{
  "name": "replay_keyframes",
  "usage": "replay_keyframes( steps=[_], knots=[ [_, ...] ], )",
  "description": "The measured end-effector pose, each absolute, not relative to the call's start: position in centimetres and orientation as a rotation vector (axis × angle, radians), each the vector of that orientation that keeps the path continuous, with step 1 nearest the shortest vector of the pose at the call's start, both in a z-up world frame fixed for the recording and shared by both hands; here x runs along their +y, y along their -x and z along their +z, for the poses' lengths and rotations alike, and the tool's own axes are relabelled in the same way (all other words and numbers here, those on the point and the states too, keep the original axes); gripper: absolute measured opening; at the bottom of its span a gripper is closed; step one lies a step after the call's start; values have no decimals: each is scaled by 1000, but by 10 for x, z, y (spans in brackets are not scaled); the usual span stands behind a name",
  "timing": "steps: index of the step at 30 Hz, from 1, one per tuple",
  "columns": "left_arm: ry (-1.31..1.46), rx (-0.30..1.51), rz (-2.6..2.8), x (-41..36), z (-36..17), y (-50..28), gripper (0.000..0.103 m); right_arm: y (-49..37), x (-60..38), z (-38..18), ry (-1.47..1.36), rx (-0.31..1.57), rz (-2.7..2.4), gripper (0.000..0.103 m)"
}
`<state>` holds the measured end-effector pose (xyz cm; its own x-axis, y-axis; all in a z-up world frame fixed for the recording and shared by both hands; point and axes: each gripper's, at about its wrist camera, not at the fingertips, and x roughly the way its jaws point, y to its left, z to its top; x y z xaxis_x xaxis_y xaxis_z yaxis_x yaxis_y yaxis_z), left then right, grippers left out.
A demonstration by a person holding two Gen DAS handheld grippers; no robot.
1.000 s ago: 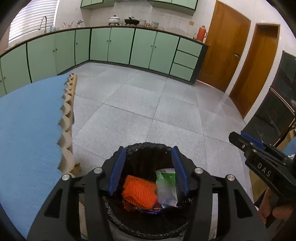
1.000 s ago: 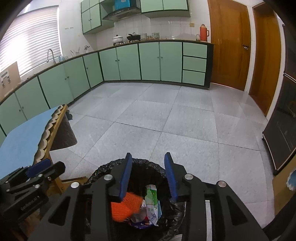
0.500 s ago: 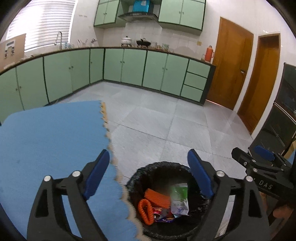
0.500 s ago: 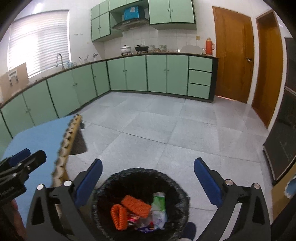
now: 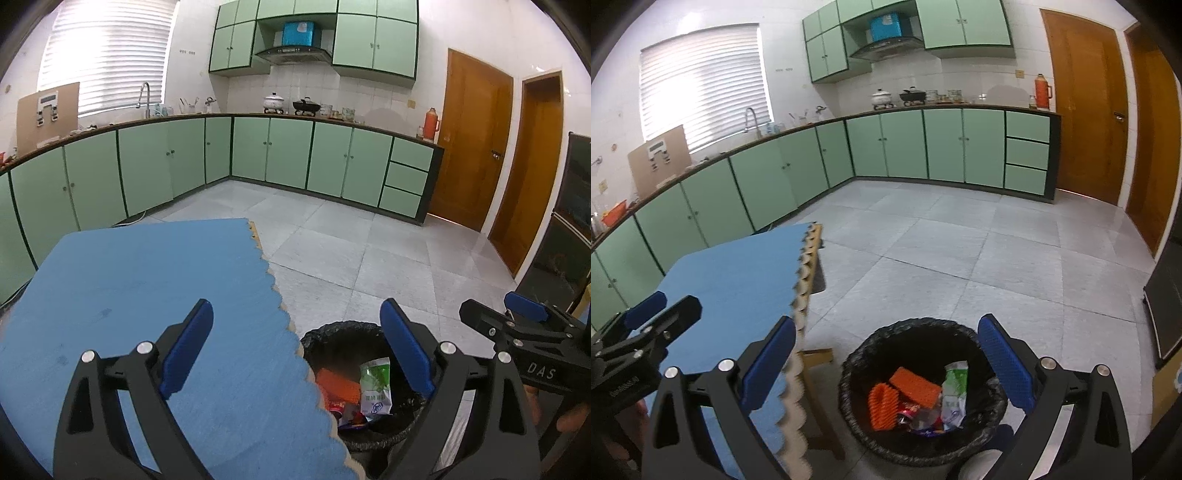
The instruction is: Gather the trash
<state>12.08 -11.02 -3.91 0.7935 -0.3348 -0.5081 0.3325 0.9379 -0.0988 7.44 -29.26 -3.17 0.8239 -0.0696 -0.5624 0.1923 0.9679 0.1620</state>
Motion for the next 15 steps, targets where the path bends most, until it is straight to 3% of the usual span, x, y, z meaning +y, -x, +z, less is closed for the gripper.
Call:
replay_keyframes(
  steps=[15],
  knots=[
    [-21,496,-324,-80,-20,-47,89,-14,-252,5,-166,529,-96,97]
  ],
)
